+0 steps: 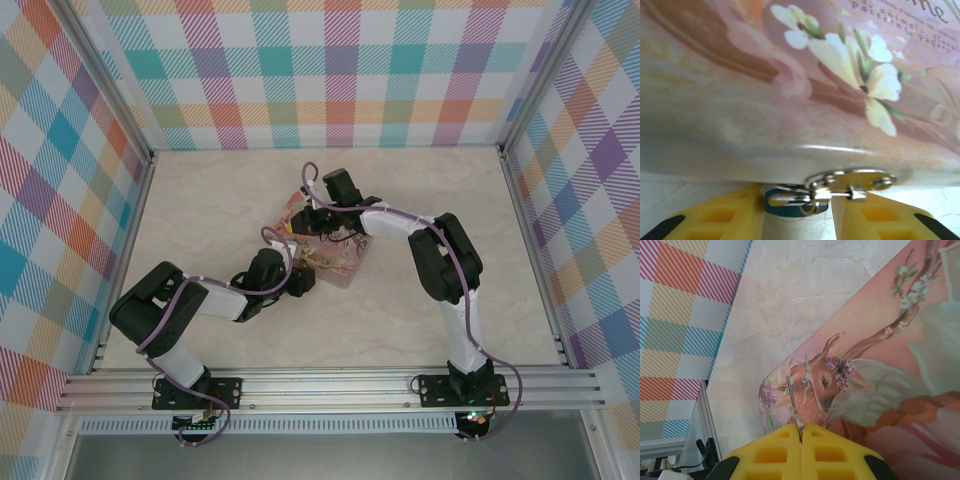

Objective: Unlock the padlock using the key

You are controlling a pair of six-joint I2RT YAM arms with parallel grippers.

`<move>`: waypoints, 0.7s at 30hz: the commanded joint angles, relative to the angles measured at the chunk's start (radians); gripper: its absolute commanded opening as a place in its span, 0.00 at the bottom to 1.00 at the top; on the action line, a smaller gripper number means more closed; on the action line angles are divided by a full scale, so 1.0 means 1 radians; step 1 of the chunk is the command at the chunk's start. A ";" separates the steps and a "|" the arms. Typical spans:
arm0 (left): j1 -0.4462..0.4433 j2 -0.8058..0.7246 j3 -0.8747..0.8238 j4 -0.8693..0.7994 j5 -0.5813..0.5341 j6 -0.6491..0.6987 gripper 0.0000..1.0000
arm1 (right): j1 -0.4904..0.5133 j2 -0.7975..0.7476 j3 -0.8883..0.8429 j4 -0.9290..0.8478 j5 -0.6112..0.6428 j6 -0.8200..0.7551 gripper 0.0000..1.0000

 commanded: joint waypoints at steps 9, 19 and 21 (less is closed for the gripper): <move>-0.017 -0.022 0.045 0.053 -0.008 -0.017 0.37 | 0.017 0.000 -0.047 -0.065 0.010 0.000 0.07; -0.017 -0.024 0.039 0.059 -0.049 -0.040 0.28 | 0.017 -0.010 -0.056 -0.054 0.011 0.002 0.07; -0.017 -0.027 0.039 0.058 -0.051 -0.043 0.27 | 0.017 -0.011 -0.056 -0.052 0.011 0.002 0.07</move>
